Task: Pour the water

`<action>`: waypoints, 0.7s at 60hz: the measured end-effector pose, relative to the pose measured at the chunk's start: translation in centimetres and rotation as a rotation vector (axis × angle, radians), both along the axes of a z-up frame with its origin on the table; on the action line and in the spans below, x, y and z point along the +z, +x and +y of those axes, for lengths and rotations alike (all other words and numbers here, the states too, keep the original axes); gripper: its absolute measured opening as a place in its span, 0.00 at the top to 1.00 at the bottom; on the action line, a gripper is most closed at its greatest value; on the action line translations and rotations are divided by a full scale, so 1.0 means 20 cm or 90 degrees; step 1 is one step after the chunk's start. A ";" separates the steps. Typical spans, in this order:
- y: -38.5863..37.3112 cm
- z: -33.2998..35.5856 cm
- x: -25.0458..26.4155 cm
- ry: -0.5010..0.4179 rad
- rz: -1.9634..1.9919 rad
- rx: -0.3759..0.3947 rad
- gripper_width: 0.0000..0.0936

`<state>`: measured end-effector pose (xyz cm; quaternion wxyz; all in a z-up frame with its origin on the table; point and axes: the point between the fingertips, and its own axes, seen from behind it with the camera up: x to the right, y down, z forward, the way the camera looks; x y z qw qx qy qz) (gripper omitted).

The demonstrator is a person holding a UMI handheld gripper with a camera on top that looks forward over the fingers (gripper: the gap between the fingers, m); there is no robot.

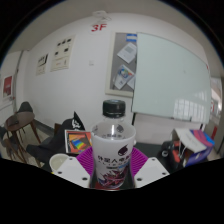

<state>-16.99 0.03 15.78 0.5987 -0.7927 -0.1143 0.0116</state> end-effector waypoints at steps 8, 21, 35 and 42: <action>0.13 0.05 -0.25 -0.049 0.041 -0.008 0.55; 0.11 0.02 -0.48 -0.034 0.065 -0.014 0.54; 0.12 -0.01 -0.53 -0.080 0.043 -0.035 0.20; 0.18 -0.11 -0.52 -0.117 0.015 -0.074 0.09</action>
